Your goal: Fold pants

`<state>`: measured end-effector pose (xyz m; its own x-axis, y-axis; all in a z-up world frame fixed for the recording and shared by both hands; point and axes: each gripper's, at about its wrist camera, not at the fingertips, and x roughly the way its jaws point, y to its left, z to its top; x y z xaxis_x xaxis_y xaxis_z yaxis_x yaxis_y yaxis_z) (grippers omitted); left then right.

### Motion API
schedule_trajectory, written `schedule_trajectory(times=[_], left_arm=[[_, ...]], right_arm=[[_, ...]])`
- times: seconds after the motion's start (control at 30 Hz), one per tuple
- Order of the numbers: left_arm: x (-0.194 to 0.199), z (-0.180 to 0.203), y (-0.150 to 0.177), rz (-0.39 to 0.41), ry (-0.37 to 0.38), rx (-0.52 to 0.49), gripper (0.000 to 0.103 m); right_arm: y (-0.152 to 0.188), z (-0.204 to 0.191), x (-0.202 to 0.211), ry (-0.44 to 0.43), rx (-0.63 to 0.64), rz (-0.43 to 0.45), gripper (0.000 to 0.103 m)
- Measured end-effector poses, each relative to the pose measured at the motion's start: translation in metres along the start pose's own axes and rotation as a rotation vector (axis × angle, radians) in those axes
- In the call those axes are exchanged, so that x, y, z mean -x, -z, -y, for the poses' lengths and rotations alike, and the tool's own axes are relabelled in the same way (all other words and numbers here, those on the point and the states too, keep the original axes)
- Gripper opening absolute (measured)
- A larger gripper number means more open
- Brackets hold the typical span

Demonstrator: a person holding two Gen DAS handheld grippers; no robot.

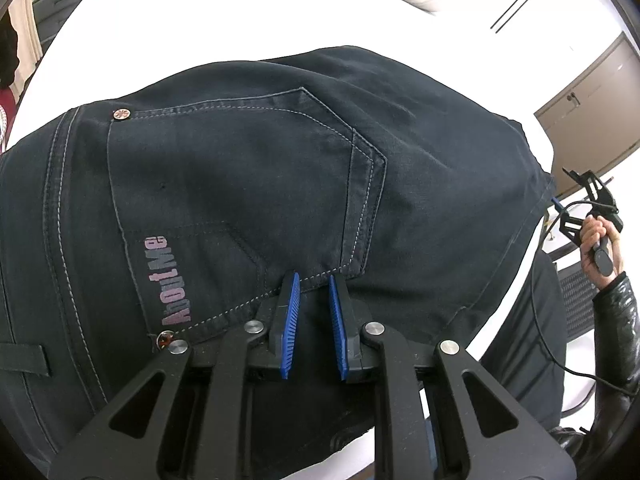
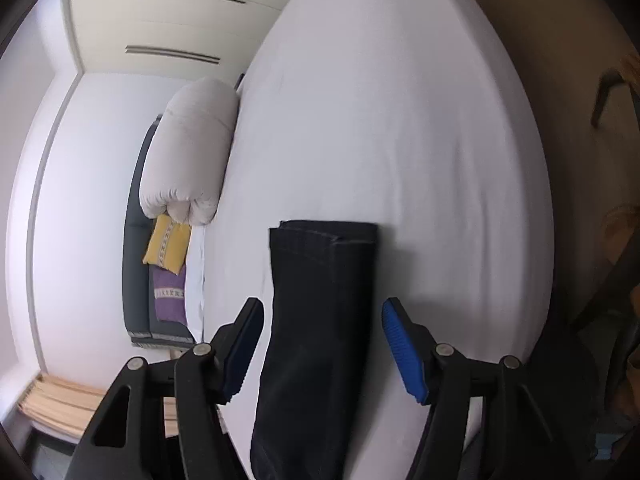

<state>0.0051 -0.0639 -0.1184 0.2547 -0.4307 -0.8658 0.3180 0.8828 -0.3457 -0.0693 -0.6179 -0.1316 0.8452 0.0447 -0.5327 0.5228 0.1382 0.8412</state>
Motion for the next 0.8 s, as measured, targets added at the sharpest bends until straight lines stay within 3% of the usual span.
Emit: schedule_trajectory(times=[0.13,0.23,0.3,0.47,0.57,0.67,0.8], left_arm=[[0.001,0.001,0.0,0.003,-0.01,0.0,0.015],[0.002,0.001,0.0,0.004,-0.009,0.003,0.015],[0.002,0.001,0.0,0.003,-0.008,0.002,0.015],[0.002,-0.003,0.001,0.007,0.003,0.008,0.015],[0.002,-0.008,0.003,0.014,0.023,0.025,0.015],[0.004,-0.019,0.003,0.017,0.059,0.061,0.016],[0.006,-0.04,0.004,0.02,0.139,0.149,0.016]], right_arm=[[-0.002,-0.003,-0.014,0.012,0.051,-0.026,0.064],[-0.004,-0.017,-0.024,0.06,0.131,-0.046,0.043],[-0.005,-0.03,-0.03,0.124,0.206,-0.051,0.01],[0.002,-0.042,-0.015,0.205,0.316,-0.046,0.007],[0.008,-0.071,-0.026,0.192,0.391,-0.067,0.006],[0.015,-0.12,-0.038,0.14,0.485,-0.094,0.006],[0.026,-0.2,-0.035,-0.053,0.598,-0.131,0.006]])
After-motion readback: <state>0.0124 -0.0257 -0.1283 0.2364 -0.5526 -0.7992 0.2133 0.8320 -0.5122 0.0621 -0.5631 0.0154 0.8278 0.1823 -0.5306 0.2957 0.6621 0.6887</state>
